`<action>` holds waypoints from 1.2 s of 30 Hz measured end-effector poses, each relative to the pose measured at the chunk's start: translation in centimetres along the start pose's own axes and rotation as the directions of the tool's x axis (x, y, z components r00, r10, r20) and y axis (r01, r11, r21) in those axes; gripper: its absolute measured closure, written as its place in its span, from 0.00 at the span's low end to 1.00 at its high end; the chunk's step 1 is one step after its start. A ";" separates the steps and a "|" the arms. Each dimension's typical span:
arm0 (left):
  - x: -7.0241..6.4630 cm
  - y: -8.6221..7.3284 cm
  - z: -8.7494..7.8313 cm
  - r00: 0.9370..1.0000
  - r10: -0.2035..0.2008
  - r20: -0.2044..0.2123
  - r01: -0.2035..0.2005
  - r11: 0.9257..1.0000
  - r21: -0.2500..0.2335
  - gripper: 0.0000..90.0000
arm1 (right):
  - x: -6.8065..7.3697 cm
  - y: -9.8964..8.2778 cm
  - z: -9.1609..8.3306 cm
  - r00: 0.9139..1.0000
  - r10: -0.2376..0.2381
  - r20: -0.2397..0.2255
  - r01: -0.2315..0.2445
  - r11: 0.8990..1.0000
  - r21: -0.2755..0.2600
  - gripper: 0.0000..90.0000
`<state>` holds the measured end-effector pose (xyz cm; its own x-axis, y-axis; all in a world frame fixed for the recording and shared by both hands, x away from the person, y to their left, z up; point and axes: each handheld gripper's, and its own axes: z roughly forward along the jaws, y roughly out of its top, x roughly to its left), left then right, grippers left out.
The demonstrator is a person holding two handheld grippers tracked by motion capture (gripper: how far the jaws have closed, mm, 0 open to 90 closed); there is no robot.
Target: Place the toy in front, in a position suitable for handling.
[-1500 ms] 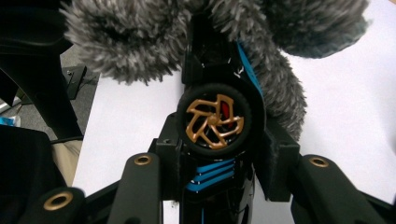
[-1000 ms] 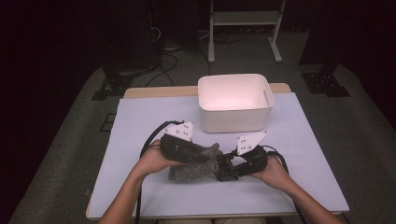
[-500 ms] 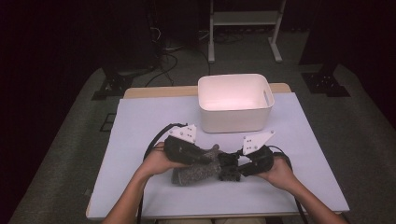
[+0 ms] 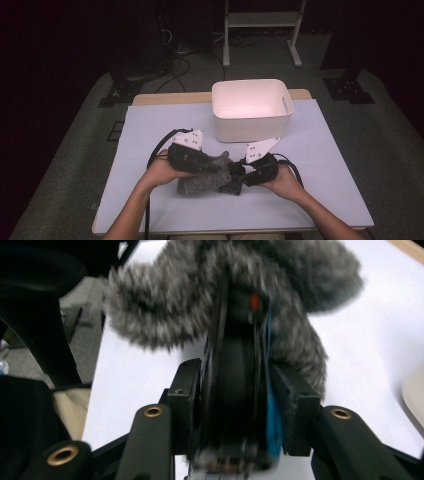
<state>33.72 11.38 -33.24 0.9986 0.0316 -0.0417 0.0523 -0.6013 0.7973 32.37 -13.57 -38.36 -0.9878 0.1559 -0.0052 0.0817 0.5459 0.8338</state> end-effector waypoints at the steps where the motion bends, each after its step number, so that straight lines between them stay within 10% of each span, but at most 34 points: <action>1: -0.1 0.0 -0.1 1.000 0.001 -0.001 -0.001 1.000 -0.003 0.88 | 0.0 0.3 0.1 1.000 0.007 -0.004 -0.007 1.000 -0.009 0.70; 14: 0.3 -0.5 3.3 0.999 -0.015 0.044 0.014 1.000 0.017 0.88 | -0.3 -0.1 -1.9 1.000 0.022 -0.011 -0.021 0.999 0.029 0.71; 36: 0.8 0.0 8.8 0.992 -0.029 0.120 0.018 0.996 0.088 0.87 | 0.6 -6.3 -6.7 0.997 0.071 0.021 -0.071 0.997 -0.020 0.70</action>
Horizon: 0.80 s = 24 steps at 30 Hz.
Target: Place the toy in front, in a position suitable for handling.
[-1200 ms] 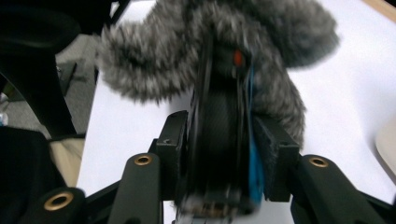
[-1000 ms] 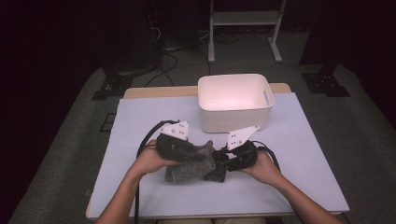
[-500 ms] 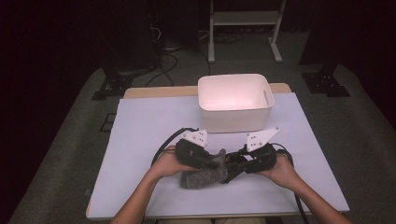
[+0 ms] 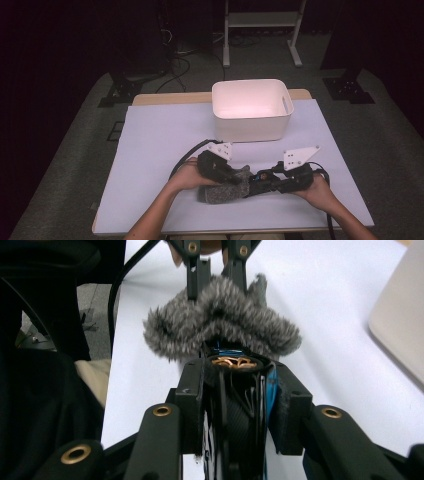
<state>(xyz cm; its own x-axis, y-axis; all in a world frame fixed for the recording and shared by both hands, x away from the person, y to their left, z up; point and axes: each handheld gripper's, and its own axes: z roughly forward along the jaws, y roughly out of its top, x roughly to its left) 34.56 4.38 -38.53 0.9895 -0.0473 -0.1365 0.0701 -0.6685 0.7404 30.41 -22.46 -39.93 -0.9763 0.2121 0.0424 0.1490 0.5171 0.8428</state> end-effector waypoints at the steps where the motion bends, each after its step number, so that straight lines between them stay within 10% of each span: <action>1: 0.0 0.1 0.1 1.000 0.003 0.000 -0.003 1.000 0.003 0.87 | 0.0 -0.4 -0.2 1.000 0.005 0.000 -0.005 1.000 -0.003 0.70; 24: -0.6 1.9 1.5 0.998 0.055 -0.017 -0.053 0.997 0.063 0.87 | -0.1 -3.4 -1.3 0.999 0.040 -0.004 -0.040 0.994 0.107 0.70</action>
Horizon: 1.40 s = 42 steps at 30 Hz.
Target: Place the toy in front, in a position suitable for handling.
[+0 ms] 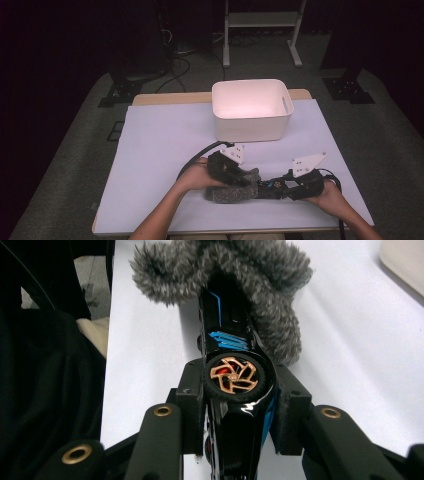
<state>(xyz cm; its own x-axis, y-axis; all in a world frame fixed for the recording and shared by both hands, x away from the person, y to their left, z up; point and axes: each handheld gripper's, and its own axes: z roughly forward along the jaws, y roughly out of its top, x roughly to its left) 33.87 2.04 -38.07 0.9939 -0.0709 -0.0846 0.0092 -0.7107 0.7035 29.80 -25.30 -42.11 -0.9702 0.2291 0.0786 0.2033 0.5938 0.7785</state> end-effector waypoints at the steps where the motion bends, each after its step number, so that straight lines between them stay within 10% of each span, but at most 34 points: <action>1: 0.0 0.0 0.0 1.000 0.000 0.001 0.000 1.000 0.002 0.87 | 0.0 -0.1 0.0 1.000 -0.001 0.000 0.001 1.000 0.008 0.70; 20: 0.0 0.6 0.7 1.000 0.010 0.004 -0.010 1.000 0.013 0.88 | -0.3 1.8 1.6 1.000 -0.020 -0.014 0.021 0.994 0.103 0.55; 30: -0.3 0.5 0.6 1.000 0.025 0.005 -0.025 0.999 0.025 0.88 | -0.3 3.2 4.6 0.999 -0.048 -0.016 0.050 0.974 0.221 0.53; 42: -0.4 -2.9 -1.0 0.999 -0.038 -0.012 0.037 0.999 -0.024 0.87 | -0.2 3.5 5.3 0.996 -0.080 -0.047 0.089 0.965 0.248 0.61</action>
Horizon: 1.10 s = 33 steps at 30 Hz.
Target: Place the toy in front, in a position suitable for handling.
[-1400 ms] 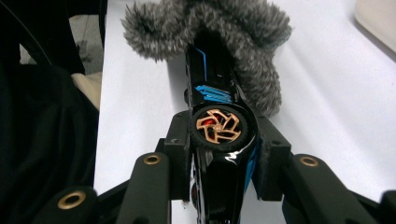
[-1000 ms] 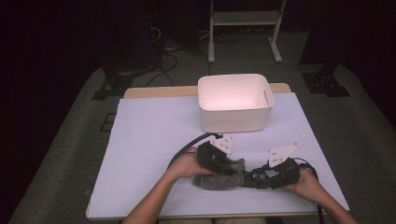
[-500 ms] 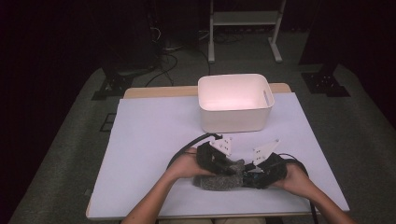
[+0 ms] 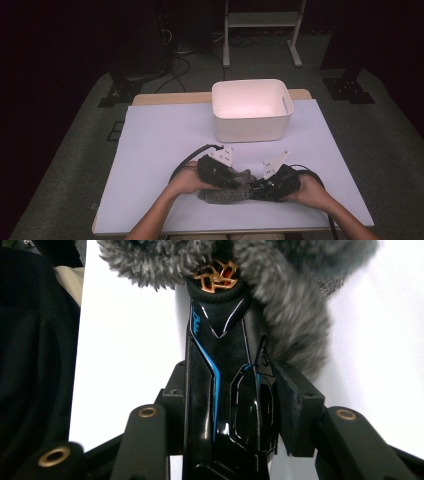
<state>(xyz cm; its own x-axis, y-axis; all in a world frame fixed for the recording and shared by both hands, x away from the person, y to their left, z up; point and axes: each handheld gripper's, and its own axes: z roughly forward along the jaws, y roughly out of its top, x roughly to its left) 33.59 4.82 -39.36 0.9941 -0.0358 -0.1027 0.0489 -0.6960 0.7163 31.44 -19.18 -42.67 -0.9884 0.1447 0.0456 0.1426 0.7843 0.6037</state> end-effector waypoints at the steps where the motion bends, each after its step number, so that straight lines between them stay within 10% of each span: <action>1: 0.0 0.0 0.0 1.000 -0.004 0.003 0.004 1.000 -0.001 0.87 | 0.1 0.1 0.0 1.000 -0.002 0.004 0.002 1.000 0.000 0.61; 19: -0.4 -1.4 -3.8 0.999 -0.022 -0.048 0.021 1.000 -0.010 0.87 | -0.7 5.1 4.3 0.998 -0.042 -0.040 0.039 0.998 -0.057 0.62; 33: -0.1 -3.2 -3.4 0.997 -0.069 -0.045 0.068 0.997 -0.032 0.87 | -0.6 3.4 3.0 0.999 -0.030 -0.032 0.028 0.999 -0.045 0.62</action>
<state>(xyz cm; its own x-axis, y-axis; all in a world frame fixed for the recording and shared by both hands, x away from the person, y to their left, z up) 33.65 9.52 -39.27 0.9917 0.0448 -0.1207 0.1192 -0.6736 0.7294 32.62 -14.79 -42.98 -0.9934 0.1019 0.0530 0.1121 0.7605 0.6396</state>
